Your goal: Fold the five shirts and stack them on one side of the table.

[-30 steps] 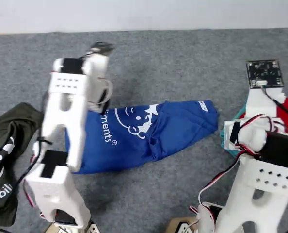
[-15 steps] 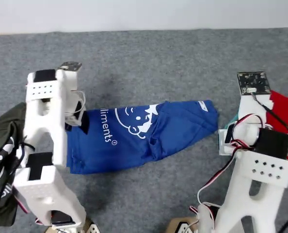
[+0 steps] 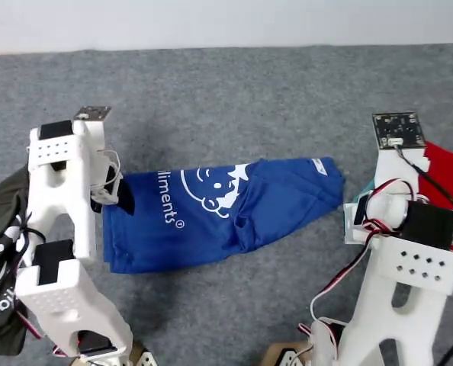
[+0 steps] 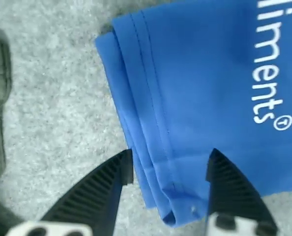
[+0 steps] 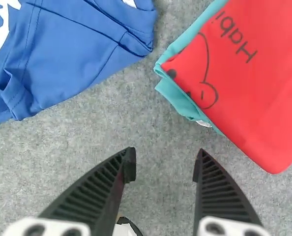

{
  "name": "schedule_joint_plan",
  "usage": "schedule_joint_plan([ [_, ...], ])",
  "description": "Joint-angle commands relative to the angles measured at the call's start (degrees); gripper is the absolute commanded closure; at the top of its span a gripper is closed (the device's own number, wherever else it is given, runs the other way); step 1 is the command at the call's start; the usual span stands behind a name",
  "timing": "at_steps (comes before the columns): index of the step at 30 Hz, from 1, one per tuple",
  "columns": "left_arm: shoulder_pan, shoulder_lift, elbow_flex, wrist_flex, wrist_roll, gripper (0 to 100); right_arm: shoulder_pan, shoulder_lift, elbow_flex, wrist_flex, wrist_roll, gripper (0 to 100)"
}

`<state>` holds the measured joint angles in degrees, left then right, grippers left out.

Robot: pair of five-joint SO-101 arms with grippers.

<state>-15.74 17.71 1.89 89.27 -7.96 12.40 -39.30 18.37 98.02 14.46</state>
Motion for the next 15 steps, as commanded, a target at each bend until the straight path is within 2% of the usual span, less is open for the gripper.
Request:
schedule_joint_plan([
  [1,-0.79,1.49,0.75,-3.25,-0.26,75,-0.40,0.13,-2.20,-0.84,0.62,79.8],
  [7,-4.40,4.75,0.75,-5.45,-0.79,75,-0.40,0.13,-3.60,-0.40,0.62,79.8],
  [15,-3.96,5.45,2.07,-5.54,-2.02,75,-0.40,0.13,-3.60,-0.40,0.53,79.8],
])
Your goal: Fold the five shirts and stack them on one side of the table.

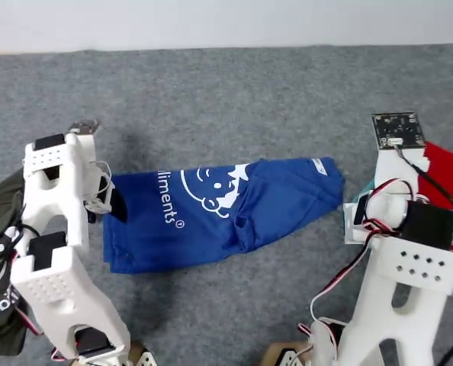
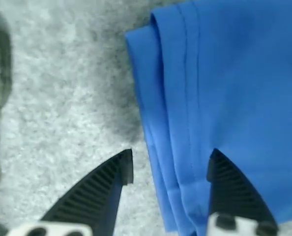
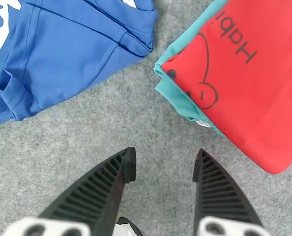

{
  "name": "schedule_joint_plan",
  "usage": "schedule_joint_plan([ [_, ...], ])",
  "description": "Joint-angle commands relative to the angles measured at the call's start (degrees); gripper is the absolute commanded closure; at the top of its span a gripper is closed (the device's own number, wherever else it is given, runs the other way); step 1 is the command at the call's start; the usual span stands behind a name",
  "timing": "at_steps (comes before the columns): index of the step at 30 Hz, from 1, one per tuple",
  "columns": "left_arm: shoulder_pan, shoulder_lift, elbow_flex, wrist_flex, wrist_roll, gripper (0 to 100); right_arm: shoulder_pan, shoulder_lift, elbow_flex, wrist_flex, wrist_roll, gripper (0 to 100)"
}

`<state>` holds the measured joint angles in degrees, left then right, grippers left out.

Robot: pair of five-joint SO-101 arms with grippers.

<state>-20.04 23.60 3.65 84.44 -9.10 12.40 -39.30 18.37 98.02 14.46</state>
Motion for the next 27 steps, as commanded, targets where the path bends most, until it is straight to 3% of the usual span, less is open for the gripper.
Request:
schedule_joint_plan([
  [1,1.05,-0.44,0.57,-0.88,-0.88,75,-0.40,0.13,-3.60,-0.40,0.53,79.8],
  [13,6.59,-0.35,5.23,-7.03,1.23,83,-0.40,0.13,-3.60,-0.92,0.53,79.8],
  [17,6.68,1.41,4.97,-6.77,1.23,88,-0.40,0.13,-3.60,-1.01,0.53,79.8],
  [21,7.56,5.10,1.36,-3.25,0.97,100,-0.40,0.13,-3.69,-1.10,0.62,79.8],
  [27,3.87,3.87,0.22,-1.14,-0.53,100,-0.40,0.22,-8.00,-1.01,0.62,79.8],
])
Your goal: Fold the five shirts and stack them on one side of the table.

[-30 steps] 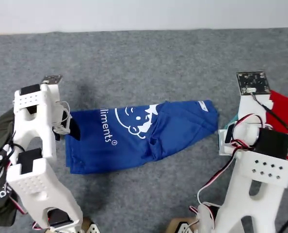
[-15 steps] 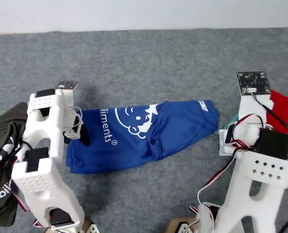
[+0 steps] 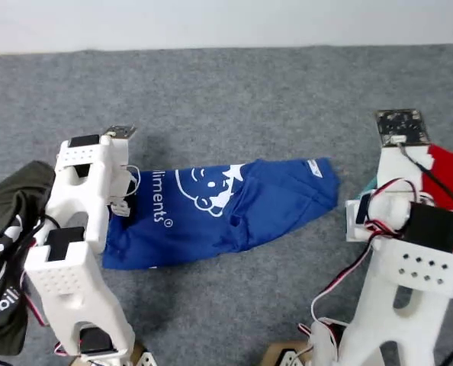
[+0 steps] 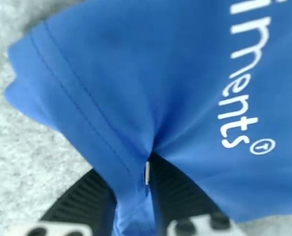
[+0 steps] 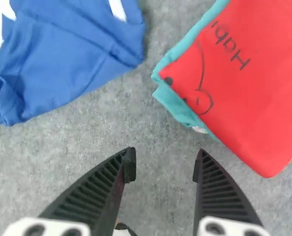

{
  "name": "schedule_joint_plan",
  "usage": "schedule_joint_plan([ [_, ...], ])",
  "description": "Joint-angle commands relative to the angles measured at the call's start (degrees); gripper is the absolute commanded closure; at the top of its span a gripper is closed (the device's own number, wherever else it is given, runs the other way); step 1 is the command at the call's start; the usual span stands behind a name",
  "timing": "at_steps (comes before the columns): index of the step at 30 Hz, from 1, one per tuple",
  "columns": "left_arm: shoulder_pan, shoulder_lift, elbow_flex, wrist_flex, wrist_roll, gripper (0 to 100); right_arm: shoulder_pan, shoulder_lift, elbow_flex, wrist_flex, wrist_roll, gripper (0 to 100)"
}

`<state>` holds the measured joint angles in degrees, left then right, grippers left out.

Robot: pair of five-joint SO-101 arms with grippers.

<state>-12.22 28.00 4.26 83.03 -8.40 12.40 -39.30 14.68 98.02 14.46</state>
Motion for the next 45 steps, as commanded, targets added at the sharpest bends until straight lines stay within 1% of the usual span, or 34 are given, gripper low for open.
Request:
schedule_joint_plan([
  [1,-5.27,-1.14,-0.40,0.26,-2.46,100,-0.40,0.22,-4.92,-1.01,0.62,79.8],
  [5,-11.08,-2.99,-0.48,0.44,-7.21,100,-0.40,0.22,-5.71,-0.75,0.62,79.8],
  [8,-14.68,-3.16,-3.03,3.96,-11.16,100,-0.40,0.22,-5.71,-0.57,0.62,79.8],
  [11,-15.82,-3.16,-5.76,8.44,-14.33,100,-0.40,0.22,-5.71,-0.92,0.62,79.8],
  [13,-15.30,-3.52,-7.60,10.90,-14.95,100,-0.40,0.22,-5.71,-1.01,0.62,79.8],
  [15,-13.36,-3.69,-9.71,13.27,-15.03,100,-0.40,0.22,-5.63,-1.01,0.62,79.8],
  [18,-8.35,-3.69,-13.49,17.58,-14.68,100,-0.40,0.22,-5.54,-1.01,0.62,79.8],
  [27,9.05,-5.01,-13.76,17.58,-6.77,100,-0.13,0.22,-5.36,-0.31,0.62,79.8],
  [34,19.52,-6.77,-14.20,17.58,-1.05,100,-0.04,0.13,-4.66,-0.40,0.62,79.8],
  [37,22.33,-7.21,-16.92,17.49,-0.18,100,-0.04,0.13,-1.93,-0.92,0.62,79.8],
  [42,24.97,-6.86,-24.40,17.49,-0.09,100,-0.04,-0.31,2.20,-1.01,0.62,79.8],
  [45,27.60,-6.86,-26.51,17.49,-0.09,100,-0.04,-0.31,2.99,-1.10,0.62,79.8],
])
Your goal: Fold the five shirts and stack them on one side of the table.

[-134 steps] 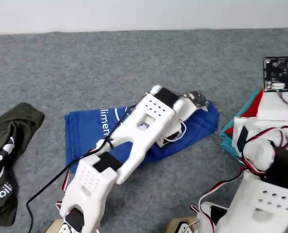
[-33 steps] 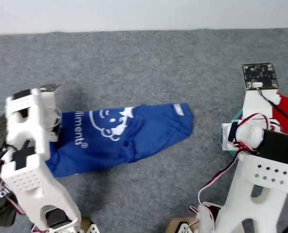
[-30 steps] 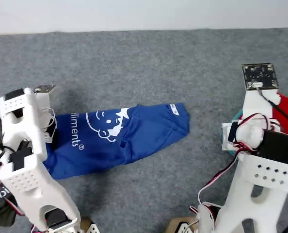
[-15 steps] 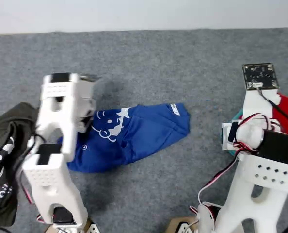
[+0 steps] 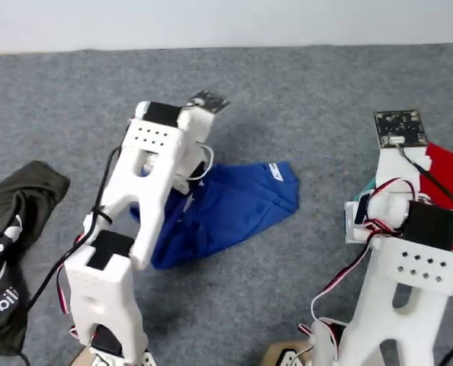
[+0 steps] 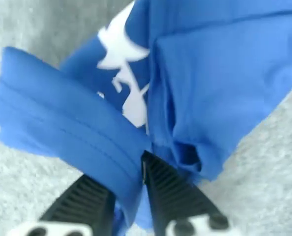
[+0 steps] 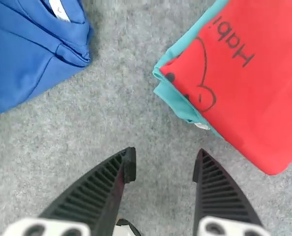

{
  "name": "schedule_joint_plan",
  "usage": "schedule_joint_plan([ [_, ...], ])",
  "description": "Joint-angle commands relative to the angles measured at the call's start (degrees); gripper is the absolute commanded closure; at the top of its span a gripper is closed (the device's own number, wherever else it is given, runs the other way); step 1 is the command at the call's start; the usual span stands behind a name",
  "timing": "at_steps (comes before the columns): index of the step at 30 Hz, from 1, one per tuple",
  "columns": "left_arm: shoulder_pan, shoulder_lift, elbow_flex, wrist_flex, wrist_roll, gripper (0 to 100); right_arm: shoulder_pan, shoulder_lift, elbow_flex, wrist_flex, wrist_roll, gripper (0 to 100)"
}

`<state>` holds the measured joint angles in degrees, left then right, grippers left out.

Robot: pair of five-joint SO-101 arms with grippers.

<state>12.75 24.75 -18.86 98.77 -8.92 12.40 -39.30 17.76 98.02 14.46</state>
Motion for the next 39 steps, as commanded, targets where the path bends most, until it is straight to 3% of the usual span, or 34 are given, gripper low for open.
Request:
schedule_joint_plan([
  [1,3.52,-3.60,-3.74,1.67,0.44,100,-0.04,-0.31,0.09,-1.27,0.62,79.8],
  [12,10.81,1.58,-13.67,1.58,0.53,100,-0.22,-0.31,1.41,-4.53,0.53,79.8],
  [23,16.62,15.82,-29.93,1.67,6.95,99,-0.04,0.04,1.41,-4.18,0.53,79.8],
  [31,19.60,18.81,-30.02,1.76,7.74,77,-0.04,0.13,1.49,-4.44,0.53,79.8],
  [39,14.24,11.34,-24.75,1.85,7.65,76,-0.92,0.22,1.49,-5.05,0.26,79.8],
])
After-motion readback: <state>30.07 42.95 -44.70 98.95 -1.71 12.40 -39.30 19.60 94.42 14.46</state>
